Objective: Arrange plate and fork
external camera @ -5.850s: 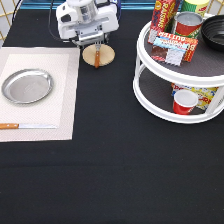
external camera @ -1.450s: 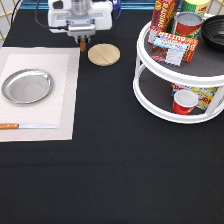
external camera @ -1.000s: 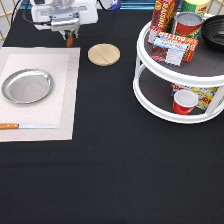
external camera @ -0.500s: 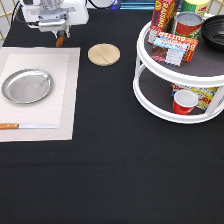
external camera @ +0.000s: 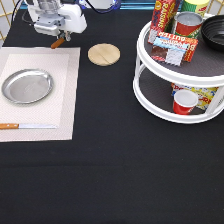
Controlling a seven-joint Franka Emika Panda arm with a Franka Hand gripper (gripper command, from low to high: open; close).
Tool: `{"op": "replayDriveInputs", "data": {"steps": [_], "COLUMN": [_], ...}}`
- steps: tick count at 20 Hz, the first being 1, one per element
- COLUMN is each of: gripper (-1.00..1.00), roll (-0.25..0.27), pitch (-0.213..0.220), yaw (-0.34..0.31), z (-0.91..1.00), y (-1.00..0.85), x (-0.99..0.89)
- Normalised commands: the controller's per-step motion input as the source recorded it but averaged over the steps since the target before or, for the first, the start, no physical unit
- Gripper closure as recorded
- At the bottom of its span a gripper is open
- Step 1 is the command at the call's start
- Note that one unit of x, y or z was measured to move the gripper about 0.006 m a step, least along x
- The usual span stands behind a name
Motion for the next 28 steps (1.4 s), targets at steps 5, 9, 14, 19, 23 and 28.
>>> {"op": "replayDriveInputs", "data": {"steps": [5, 9, 14, 19, 23, 28], "gripper": [1.00, 1.00, 1.00, 1.00, 1.00, 1.00], "roll": [0.000, 0.000, -0.005, -0.018, -0.002, 0.000], "pitch": [0.092, 0.111, 0.096, 0.071, 0.057, 0.067], "yaw": [-0.346, -0.278, -0.213, -0.144, -0.075, -0.035], "z": [0.13, 0.25, 0.28, 0.14, -0.02, -0.08], "y": [-0.11, -0.25, -0.39, -0.51, -0.65, -0.73], "x": [-0.03, 0.00, 0.06, 0.17, 0.16, 0.17]}}
